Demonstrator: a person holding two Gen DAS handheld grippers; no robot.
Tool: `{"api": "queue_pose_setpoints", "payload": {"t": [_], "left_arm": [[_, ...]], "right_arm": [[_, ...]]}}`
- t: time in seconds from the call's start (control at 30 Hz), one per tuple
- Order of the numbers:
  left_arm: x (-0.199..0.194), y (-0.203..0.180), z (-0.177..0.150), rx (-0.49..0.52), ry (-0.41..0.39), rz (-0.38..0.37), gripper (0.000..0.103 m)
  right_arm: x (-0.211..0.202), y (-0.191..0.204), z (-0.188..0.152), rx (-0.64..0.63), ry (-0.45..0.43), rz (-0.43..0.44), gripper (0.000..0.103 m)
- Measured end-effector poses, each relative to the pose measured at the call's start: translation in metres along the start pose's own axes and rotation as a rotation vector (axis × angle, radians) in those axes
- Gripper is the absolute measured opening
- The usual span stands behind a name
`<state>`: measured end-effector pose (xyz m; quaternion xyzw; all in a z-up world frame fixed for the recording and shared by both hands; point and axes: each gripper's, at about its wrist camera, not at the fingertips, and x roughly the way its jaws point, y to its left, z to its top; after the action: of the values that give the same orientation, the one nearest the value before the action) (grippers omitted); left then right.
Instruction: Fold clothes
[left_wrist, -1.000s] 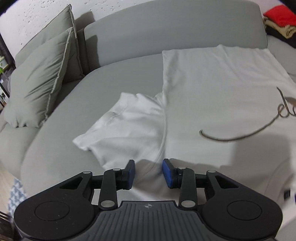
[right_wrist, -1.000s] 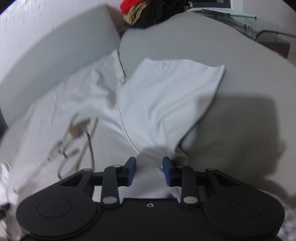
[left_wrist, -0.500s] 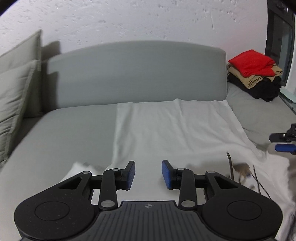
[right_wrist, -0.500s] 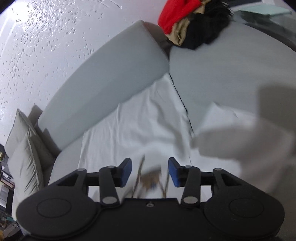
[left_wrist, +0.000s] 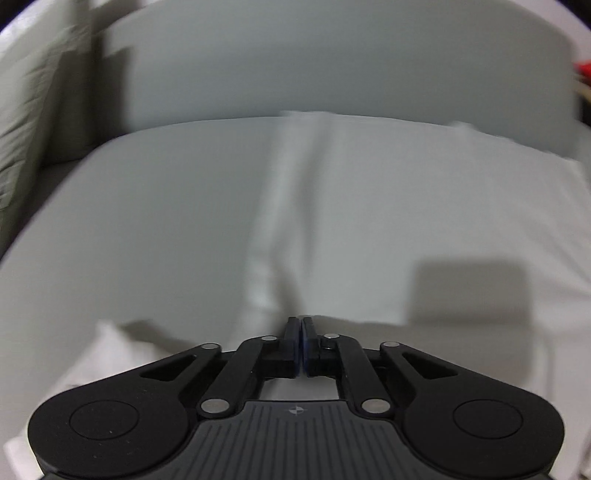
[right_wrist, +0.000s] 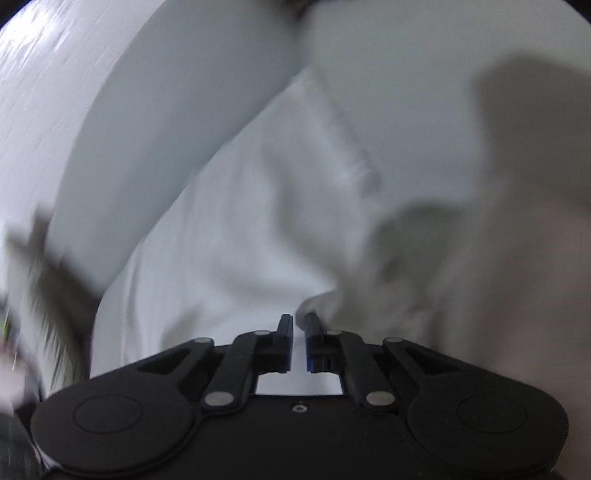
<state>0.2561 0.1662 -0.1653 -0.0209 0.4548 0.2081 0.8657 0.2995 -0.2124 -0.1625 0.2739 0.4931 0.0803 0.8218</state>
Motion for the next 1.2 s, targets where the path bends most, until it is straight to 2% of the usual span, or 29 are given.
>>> {"api": "queue_pose_setpoints", "payload": {"t": [0.03,0.1,0.2,0.27,0.3,0.33,0.37,0.43,0.47,0.53,0.6,0.63,0.67,0.7,0.77,0.8,0.87,0.9,0.93,0.97,1.03,1.1,1.13,1.17,1.2], "left_arm": [[0.001,0.003,-0.001,-0.004,0.003,0.022,0.012],[-0.002,-0.002,-0.003,0.023,-0.005,0.086,0.012],[-0.005,-0.013,-0.010,0.101,-0.010,0.255,0.011],[-0.011,-0.003,-0.010,0.054,0.000,0.251,0.012],[-0.020,0.007,-0.010,0.016,-0.001,0.224,0.012],[-0.029,0.015,-0.009,-0.017,-0.016,0.180,0.012],[-0.037,0.021,-0.007,-0.045,-0.037,0.131,0.012],[-0.046,0.016,0.003,-0.052,-0.080,-0.030,0.012],[-0.049,0.011,0.009,-0.049,-0.101,-0.119,0.012],[-0.056,0.001,0.020,-0.043,-0.144,-0.296,0.012],[-0.061,-0.022,0.029,0.018,-0.130,-0.486,0.014],[-0.062,-0.037,0.031,0.068,-0.105,-0.569,0.017],[-0.056,-0.051,0.031,0.107,-0.076,-0.606,0.019],[-0.048,-0.063,0.030,0.136,-0.047,-0.619,0.027],[-0.030,-0.087,0.029,0.193,0.009,-0.643,0.027],[-0.022,-0.099,0.028,0.221,0.037,-0.655,0.026],[0.004,-0.098,0.030,0.172,0.069,-0.678,0.025],[0.013,-0.091,0.032,0.132,0.058,-0.672,0.024],[0.019,-0.080,0.036,0.090,0.031,-0.655,0.020],[0.025,-0.069,0.040,0.048,0.005,-0.637,0.020],[0.037,-0.048,0.046,-0.023,-0.055,-0.512,0.018],[0.051,-0.026,0.051,-0.097,-0.100,-0.374,0.014],[0.057,-0.015,0.054,-0.140,-0.114,-0.341,0.012],[0.062,-0.005,0.056,-0.184,-0.124,-0.323,0.012],[0.063,-0.001,0.057,-0.196,-0.138,-0.255,0.012]], "right_arm": [[-0.003,-0.005,0.003,-0.001,-0.034,-0.086,0.000],[-0.004,-0.005,0.002,-0.017,-0.046,-0.114,0.000],[-0.004,0.031,-0.016,-0.269,-0.123,-0.301,0.000],[0.000,0.047,-0.028,-0.386,-0.143,-0.385,0.000],[-0.004,0.048,-0.028,-0.376,-0.151,-0.372,0.001],[-0.012,0.046,-0.026,-0.329,-0.164,-0.330,0.009],[-0.023,0.042,-0.024,-0.267,-0.188,-0.270,0.021],[-0.042,0.036,-0.019,-0.149,-0.255,-0.115,0.030],[-0.051,0.032,-0.017,-0.096,-0.285,-0.037,0.030],[-0.048,0.040,-0.011,-0.041,-0.217,0.070,0.030],[-0.042,0.049,-0.004,0.009,-0.135,0.171,0.030],[-0.032,0.060,-0.001,-0.001,-0.048,0.218,0.031],[-0.021,0.072,0.002,-0.018,0.049,0.263,0.037],[-0.007,0.084,0.003,-0.041,0.150,0.304,0.041],[0.019,0.100,-0.001,-0.055,0.280,0.338,0.044],[0.032,0.103,-0.004,-0.063,0.307,0.325,0.044],[0.059,0.101,-0.009,-0.063,0.342,0.281,0.038],[0.069,0.092,-0.010,-0.031,0.343,0.292,0.030],[0.077,0.083,-0.011,0.005,0.340,0.310,0.012],[0.077,0.072,-0.011,0.036,0.299,0.325,0.003],[0.072,0.049,0.000,0.079,0.160,0.326,0.000],[0.059,0.032,0.013,0.115,-0.011,0.243,0.000],[0.052,0.023,0.020,0.132,-0.097,0.198,0.001],[0.049,0.020,0.021,0.103,-0.142,0.147,0.000],[0.047,0.019,0.021,0.062,-0.176,0.095,0.000]]}}
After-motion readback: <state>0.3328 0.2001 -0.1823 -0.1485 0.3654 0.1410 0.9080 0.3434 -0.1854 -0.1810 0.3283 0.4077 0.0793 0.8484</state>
